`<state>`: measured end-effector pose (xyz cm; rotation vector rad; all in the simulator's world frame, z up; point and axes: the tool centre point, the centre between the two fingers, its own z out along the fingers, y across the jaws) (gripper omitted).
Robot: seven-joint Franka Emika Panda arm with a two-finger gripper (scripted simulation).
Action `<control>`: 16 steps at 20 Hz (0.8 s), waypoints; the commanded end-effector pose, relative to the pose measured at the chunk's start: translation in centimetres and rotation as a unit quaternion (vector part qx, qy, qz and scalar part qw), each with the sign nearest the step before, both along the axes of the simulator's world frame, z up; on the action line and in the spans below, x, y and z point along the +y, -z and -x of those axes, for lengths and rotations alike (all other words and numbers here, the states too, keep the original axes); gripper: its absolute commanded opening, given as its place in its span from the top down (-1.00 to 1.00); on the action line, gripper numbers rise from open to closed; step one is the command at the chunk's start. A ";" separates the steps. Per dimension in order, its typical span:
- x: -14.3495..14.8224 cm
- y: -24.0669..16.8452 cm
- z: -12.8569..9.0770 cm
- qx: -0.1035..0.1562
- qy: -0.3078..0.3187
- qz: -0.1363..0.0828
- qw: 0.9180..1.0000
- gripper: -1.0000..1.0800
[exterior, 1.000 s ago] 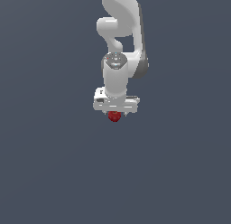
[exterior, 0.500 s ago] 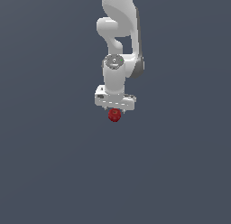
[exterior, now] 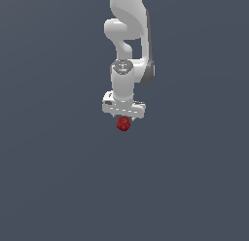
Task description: Pick up the object and move it to a goal position.
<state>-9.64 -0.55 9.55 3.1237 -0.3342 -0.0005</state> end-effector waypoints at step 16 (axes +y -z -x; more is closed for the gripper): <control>0.0 4.9 0.2 0.000 0.002 0.000 1.000 -0.92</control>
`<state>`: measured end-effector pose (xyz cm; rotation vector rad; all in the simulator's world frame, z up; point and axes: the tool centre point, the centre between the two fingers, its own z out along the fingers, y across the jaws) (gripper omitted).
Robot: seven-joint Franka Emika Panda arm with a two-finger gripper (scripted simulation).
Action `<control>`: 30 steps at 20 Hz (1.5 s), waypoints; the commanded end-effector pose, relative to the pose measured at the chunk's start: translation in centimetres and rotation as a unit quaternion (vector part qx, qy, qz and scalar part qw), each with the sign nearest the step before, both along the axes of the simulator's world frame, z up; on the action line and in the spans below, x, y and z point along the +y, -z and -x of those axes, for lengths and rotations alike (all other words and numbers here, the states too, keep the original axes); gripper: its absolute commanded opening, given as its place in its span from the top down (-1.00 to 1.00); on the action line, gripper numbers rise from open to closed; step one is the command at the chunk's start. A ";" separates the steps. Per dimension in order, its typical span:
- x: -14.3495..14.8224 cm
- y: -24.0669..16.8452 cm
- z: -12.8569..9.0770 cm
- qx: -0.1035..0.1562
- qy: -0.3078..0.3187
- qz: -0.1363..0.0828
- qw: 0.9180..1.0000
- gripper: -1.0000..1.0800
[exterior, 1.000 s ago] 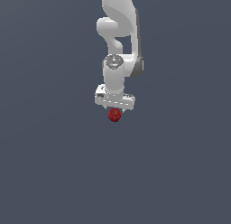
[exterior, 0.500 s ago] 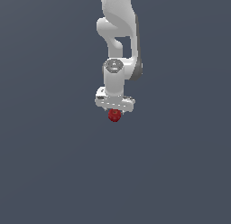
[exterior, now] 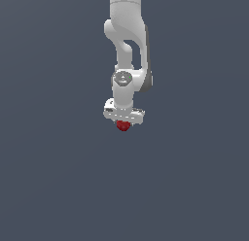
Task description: Pick up the object and move it to a goal position.
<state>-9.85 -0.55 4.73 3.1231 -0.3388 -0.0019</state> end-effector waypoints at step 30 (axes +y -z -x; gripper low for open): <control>4.3 -7.9 2.0 -0.001 0.000 0.000 1.000 1.00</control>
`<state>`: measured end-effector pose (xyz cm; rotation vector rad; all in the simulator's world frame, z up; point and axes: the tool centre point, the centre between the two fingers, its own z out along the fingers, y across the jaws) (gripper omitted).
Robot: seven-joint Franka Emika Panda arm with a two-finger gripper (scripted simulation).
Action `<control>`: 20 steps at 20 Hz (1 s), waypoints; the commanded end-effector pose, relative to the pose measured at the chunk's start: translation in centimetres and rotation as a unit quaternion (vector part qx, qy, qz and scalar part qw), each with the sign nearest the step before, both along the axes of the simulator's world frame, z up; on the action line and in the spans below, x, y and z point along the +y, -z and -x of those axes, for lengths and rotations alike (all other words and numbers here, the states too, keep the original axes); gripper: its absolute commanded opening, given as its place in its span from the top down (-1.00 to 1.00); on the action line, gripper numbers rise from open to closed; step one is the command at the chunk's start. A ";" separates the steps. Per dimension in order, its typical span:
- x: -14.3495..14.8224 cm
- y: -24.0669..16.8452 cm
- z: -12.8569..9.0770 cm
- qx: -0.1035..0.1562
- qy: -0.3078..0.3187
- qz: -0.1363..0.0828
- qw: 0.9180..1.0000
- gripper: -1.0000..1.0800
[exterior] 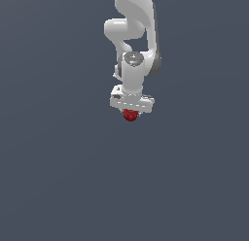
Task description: Pick up the object and move it to a goal position.
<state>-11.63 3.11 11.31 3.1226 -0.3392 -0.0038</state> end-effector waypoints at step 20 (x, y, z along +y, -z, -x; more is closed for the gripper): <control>6.3 -11.7 2.4 -0.001 0.000 0.000 1.000 1.00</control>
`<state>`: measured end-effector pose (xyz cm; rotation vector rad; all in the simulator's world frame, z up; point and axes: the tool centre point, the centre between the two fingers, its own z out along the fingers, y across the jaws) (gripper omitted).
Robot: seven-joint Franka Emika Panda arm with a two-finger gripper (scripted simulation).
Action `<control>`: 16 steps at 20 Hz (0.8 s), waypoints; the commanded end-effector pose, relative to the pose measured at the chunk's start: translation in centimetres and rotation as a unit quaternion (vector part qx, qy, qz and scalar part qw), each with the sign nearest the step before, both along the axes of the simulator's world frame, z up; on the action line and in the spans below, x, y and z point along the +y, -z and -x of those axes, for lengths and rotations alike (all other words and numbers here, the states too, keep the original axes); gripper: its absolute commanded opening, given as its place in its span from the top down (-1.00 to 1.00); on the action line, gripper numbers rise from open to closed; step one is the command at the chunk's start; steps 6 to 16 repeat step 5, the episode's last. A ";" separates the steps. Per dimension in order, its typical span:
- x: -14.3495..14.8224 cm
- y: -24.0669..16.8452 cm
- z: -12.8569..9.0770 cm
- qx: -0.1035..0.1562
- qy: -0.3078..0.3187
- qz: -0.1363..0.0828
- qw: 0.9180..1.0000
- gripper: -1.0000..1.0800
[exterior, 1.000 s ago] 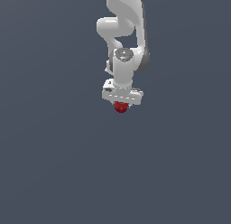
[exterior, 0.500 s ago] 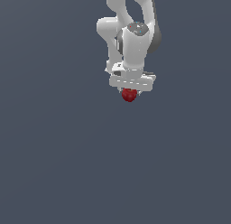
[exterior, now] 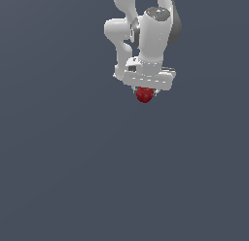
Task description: Pick up the object and move it to a goal position.
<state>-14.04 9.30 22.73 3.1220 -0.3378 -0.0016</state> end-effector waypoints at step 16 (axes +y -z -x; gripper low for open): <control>0.1 -0.2 -0.1 -0.001 0.000 0.000 1.000 1.00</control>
